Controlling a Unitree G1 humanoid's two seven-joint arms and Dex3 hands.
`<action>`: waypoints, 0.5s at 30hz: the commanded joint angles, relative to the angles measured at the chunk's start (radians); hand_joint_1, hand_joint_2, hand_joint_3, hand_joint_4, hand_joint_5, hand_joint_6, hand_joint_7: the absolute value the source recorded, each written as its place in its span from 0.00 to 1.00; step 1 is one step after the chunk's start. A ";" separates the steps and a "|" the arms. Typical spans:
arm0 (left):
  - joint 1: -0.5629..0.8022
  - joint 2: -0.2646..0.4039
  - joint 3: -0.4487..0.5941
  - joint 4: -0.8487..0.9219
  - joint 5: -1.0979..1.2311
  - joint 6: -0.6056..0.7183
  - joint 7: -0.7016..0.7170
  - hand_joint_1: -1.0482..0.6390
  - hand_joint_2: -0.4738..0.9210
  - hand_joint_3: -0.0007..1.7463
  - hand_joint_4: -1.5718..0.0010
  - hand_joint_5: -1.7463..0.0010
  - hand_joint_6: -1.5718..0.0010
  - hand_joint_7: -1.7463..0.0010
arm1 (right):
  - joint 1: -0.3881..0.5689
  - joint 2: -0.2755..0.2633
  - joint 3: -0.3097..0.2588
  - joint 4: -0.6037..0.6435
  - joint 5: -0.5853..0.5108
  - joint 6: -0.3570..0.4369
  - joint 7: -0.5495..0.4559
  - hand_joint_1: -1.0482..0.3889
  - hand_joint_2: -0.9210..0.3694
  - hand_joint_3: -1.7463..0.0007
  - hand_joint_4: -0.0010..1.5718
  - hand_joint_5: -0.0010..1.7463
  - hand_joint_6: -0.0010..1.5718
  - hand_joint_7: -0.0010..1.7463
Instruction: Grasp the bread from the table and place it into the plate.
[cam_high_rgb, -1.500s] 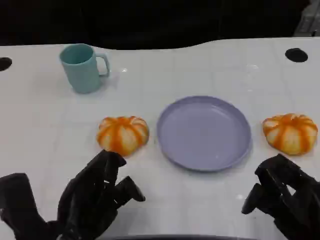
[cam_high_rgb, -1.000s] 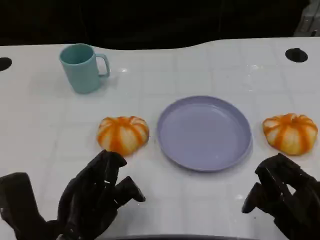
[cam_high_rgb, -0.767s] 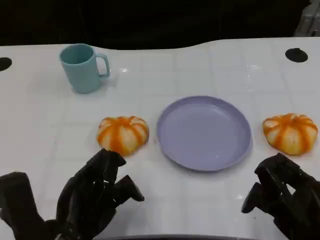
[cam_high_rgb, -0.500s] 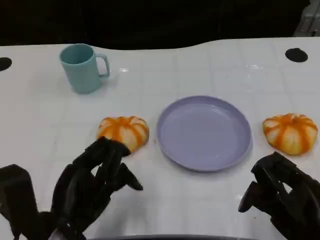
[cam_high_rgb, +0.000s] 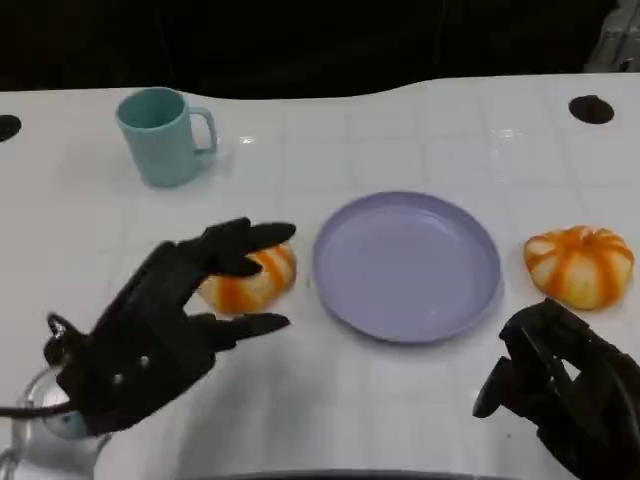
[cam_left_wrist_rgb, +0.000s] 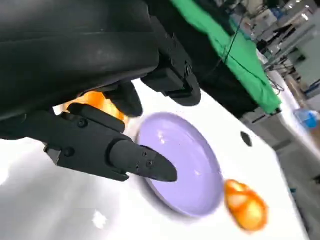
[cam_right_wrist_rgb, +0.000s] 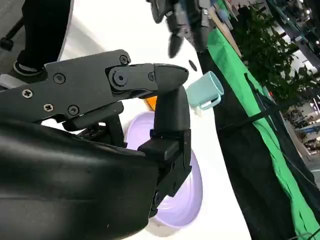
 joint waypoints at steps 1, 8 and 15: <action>-0.047 0.063 -0.044 0.020 0.142 -0.022 0.036 0.43 0.93 0.00 0.91 0.61 0.73 0.99 | -0.004 -0.009 -0.010 0.005 -0.002 -0.017 0.005 0.36 0.00 0.85 0.40 1.00 0.26 0.98; -0.211 0.168 -0.195 0.067 0.589 0.047 0.065 0.41 0.88 0.00 1.00 0.75 0.82 1.00 | -0.004 -0.016 -0.016 0.007 0.002 -0.016 0.009 0.37 0.00 0.85 0.40 1.00 0.27 0.98; -0.339 0.125 -0.285 0.299 0.683 0.076 0.099 0.44 0.87 0.00 0.99 0.78 0.82 1.00 | 0.003 -0.014 -0.018 0.001 0.008 -0.010 0.003 0.37 0.00 0.84 0.40 1.00 0.26 0.98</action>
